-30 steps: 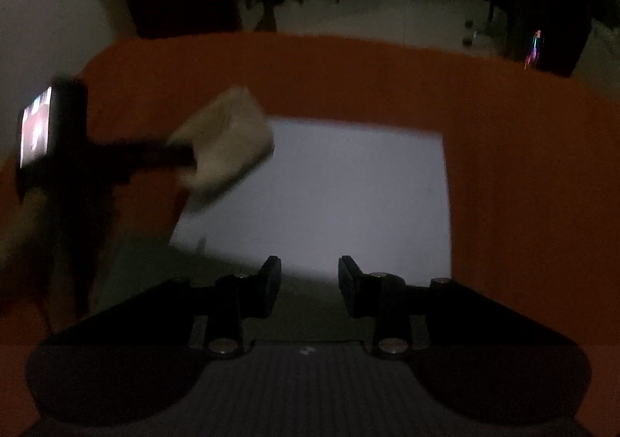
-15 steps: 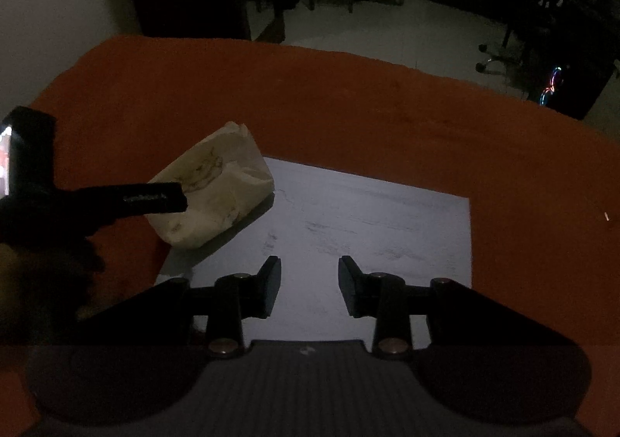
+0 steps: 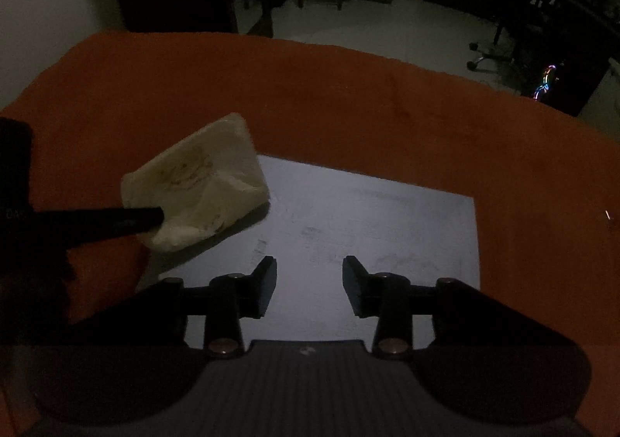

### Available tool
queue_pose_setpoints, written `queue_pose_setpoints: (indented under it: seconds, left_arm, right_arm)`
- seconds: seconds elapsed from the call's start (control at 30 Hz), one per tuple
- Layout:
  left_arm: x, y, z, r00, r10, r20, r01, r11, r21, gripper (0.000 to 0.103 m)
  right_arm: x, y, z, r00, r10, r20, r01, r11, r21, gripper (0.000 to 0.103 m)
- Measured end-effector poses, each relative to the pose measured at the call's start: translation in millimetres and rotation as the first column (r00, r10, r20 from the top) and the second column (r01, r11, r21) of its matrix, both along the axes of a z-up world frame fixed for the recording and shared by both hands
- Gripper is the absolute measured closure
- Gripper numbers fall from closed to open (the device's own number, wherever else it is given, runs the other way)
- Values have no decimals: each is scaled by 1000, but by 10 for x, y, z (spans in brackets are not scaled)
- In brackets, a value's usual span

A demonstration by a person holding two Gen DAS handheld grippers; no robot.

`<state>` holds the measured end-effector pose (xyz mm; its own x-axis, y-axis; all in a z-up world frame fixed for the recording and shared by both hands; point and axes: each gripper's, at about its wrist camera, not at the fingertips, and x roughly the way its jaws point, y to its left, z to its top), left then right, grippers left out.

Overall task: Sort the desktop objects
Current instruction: 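Move the left tool toward the crumpled paper bag while the right tool withdraws, then close the left tool on the paper bag while the right tool pinches its other edge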

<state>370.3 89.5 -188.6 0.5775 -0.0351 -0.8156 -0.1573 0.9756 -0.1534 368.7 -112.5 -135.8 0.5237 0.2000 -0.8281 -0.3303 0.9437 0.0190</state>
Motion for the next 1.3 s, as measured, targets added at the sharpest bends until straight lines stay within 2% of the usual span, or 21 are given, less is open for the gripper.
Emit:
queue_pose_setpoints:
  seconds: [0.13,0.23,0.3,0.37,0.43,0.53,0.6,0.77,0.93,1.0,1.03,1.07,1.1,1.13,1.2,1.3]
  left_arm:
    - [-99,-185,119,986,-144,87,143,990,18,93]
    - [-141,-285,154,961,-249,121,253,967,-22,93]
    - [-145,-339,141,950,-294,107,300,953,-39,93]
    - [-154,-398,126,941,-327,90,331,943,-40,93]
    - [-190,-451,116,935,-345,82,348,938,-13,93]
    - [-210,-453,80,934,-351,71,353,935,-29,93]
    - [-191,-460,48,935,-348,68,351,936,-29,93]
    - [-168,-403,16,934,-352,69,356,933,-56,93]
    - [-161,-440,55,923,-373,98,383,915,-123,93]
    - [-164,-472,71,918,-382,106,394,909,-133,93]
    - [-161,-487,63,918,-382,105,394,909,-138,93]
    - [-158,-503,55,918,-383,103,394,908,-142,93]
    - [-156,-517,47,920,-380,92,390,911,-135,93]
    - [-163,-527,39,919,-382,93,392,910,-135,93]
    - [-170,-540,26,919,-383,89,392,910,-132,93]
    - [-172,-518,31,923,-375,90,384,913,-140,93]
  right_arm:
    - [1,7,-93,1000,16,-11,-16,1000,-18,60]
    - [30,-61,-185,1000,7,-22,-8,1000,-20,57]
    - [60,-137,-245,999,-12,-34,12,1000,-15,45]
    - [86,-224,-298,999,-33,-41,33,999,4,25]
    - [68,-278,-308,1000,-20,-14,20,1000,12,18]
    - [19,-280,-239,997,33,66,-32,999,-20,12]
    - [24,-309,-216,995,28,97,-26,999,-24,3]
    - [127,-386,-283,998,-19,60,20,1000,-13,2]
    - [151,-400,-303,999,-28,39,28,1000,11,2]
    - [176,-447,-313,999,-29,13,28,999,22,6]
    - [191,-474,-333,1000,-30,-5,30,999,29,17]
    - [197,-504,-349,999,-25,-20,26,999,39,48]
    - [201,-533,-365,999,-19,-33,20,999,51,72]
    - [167,-523,-366,1000,-1,2,1,1000,18,95]
    - [98,-494,-361,997,44,65,-41,998,-42,97]
    - [71,-487,-339,995,69,77,-65,997,-52,97]
